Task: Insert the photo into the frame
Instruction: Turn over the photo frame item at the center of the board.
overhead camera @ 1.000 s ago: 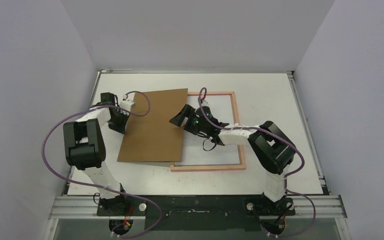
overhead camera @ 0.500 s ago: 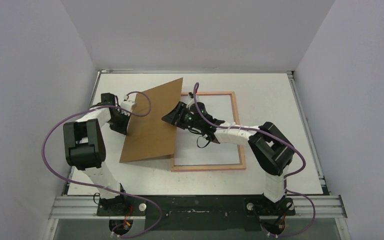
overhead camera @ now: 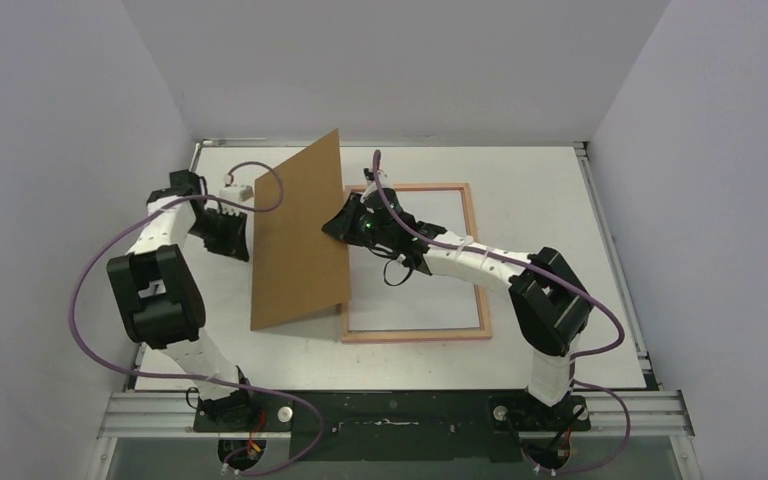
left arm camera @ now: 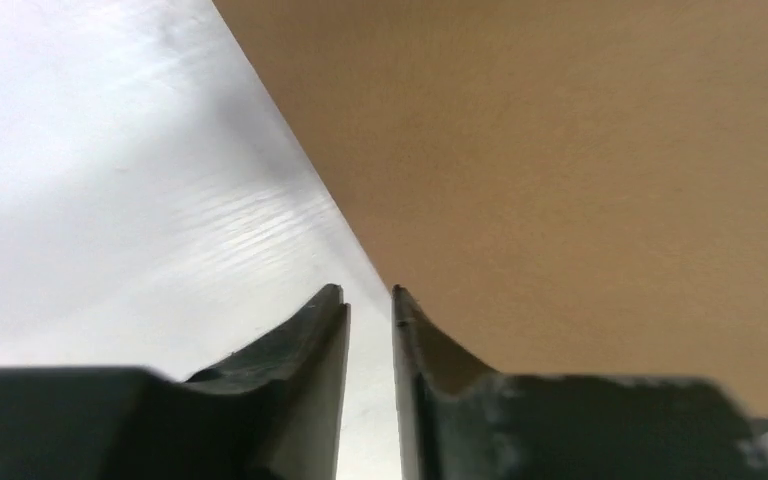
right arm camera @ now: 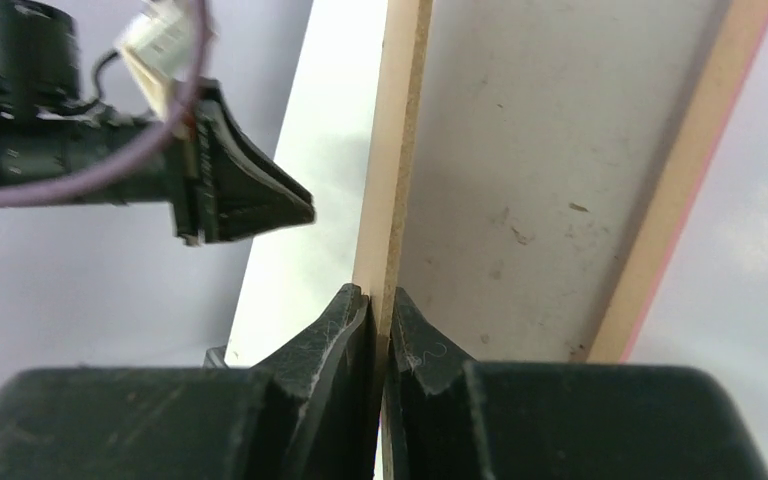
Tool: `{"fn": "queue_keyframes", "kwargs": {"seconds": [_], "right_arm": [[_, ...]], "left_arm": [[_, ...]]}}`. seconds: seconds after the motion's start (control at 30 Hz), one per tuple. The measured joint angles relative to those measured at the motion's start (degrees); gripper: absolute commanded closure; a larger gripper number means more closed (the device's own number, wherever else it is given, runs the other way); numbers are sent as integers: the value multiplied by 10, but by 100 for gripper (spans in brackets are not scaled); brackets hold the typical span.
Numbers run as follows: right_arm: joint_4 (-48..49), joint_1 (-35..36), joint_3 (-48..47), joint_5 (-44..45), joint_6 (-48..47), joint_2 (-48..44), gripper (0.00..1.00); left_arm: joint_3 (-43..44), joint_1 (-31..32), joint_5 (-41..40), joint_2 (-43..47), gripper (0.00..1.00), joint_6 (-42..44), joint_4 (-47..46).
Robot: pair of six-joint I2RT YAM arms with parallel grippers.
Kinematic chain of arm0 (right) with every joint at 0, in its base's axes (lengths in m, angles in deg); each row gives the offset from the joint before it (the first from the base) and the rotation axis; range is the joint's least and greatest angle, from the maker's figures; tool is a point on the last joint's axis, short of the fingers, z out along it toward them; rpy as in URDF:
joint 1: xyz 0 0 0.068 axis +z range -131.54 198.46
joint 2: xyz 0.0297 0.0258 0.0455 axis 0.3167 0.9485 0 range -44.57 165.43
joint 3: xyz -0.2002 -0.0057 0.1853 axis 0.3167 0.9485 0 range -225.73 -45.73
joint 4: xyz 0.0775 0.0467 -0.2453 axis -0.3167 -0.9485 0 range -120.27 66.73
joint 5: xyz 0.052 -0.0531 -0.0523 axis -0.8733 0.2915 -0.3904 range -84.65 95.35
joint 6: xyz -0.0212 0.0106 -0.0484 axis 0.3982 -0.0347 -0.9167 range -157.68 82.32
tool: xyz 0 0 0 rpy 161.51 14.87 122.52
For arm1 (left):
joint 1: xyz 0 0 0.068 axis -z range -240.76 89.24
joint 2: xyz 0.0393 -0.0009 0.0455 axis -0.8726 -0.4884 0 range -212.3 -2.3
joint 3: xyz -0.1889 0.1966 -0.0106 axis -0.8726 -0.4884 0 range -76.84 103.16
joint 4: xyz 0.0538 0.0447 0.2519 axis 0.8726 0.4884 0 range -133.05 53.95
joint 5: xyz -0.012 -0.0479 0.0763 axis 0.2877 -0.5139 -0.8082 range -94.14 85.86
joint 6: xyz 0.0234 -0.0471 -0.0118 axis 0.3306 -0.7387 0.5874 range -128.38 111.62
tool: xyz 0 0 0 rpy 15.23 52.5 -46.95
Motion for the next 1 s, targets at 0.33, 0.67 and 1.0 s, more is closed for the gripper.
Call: {"fn": "queue_keyframes", "kwargs": {"seconds": [0.33,0.67,1.0], "right_arm": [[-80,-2,-100,0,-59,-1,95],[-128,-6,-188,56,-194,-56,95],[-108,-2,-148,135,-452,-202,95]], "left_arm": [[169,-79,120,88,19,36,216],[338,-114,189,91,17,20,355],[395,-121,195,88,4,-74,354]]}}
